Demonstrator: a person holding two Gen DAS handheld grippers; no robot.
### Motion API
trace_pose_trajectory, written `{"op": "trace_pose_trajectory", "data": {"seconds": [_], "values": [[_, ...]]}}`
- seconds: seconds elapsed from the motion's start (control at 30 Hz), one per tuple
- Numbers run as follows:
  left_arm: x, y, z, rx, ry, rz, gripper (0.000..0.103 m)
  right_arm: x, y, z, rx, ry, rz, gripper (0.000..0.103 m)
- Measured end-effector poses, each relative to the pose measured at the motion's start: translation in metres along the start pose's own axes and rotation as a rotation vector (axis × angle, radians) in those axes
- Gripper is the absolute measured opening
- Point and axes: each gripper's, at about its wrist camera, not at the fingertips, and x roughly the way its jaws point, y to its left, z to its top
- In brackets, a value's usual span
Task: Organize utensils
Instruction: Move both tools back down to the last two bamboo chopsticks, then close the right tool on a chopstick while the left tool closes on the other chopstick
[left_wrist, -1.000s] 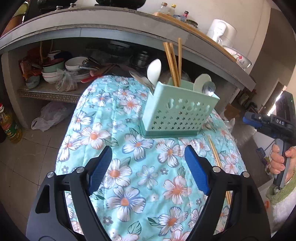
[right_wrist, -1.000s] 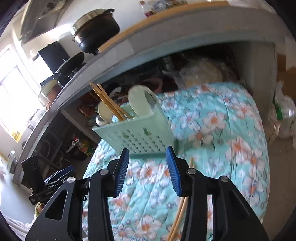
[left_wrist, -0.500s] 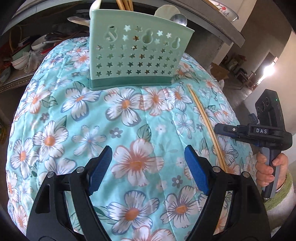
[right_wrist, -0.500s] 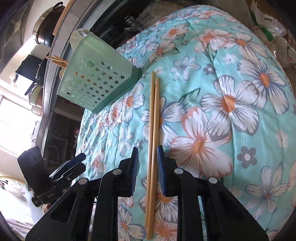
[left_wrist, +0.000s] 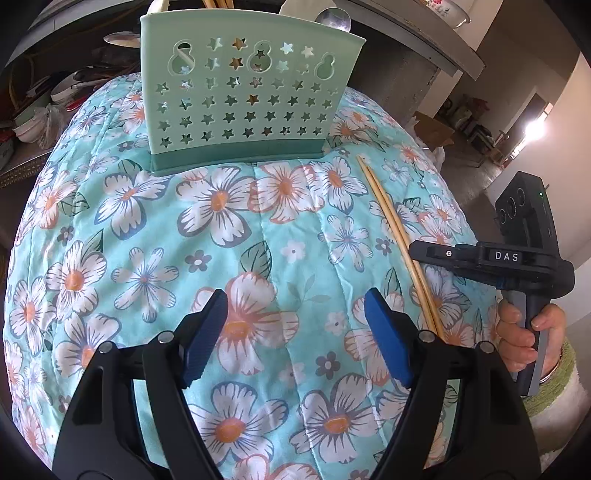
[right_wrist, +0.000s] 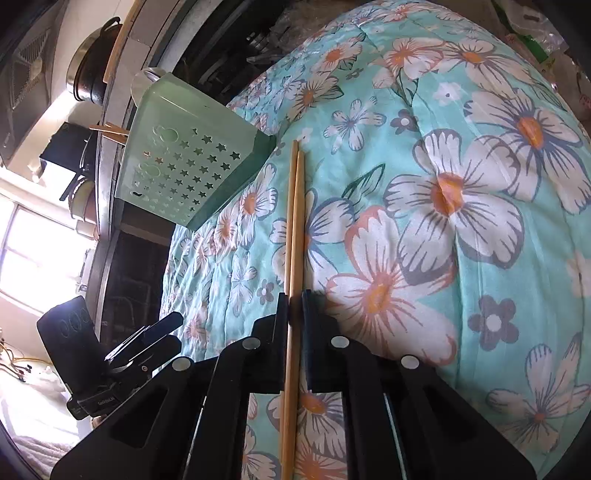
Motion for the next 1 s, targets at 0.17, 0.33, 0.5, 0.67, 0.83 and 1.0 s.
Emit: {"op": "trace_pose_trajectory", "data": {"seconds": [0.17,0.33,0.5,0.67,0.83,1.0], "values": [[0.002,-0.006,0.001,0.007,0.007,-0.008,0.072,-0.005,-0.004,-0.002,0.013,-0.018,0.018,0.007],[0.008,-0.018,0.008,0.015,0.017,-0.046,0.065,-0.014,-0.012,-0.005,0.038,-0.035,0.039,0.007],[0.027,-0.043,0.018,0.031,0.052,-0.148,0.052,-0.028,-0.021,-0.012,0.065,-0.055,0.036,0.007],[0.061,-0.069,0.019,0.05,0.15,-0.191,0.043,-0.035,-0.03,-0.019,0.077,-0.067,0.02,0.007],[0.074,-0.084,0.019,0.076,0.169,-0.16,0.034,-0.037,-0.037,-0.021,0.095,-0.075,0.036,0.007],[0.076,-0.087,0.023,0.057,0.18,-0.152,0.022,-0.037,-0.036,-0.022,0.095,-0.076,0.036,0.007]]}}
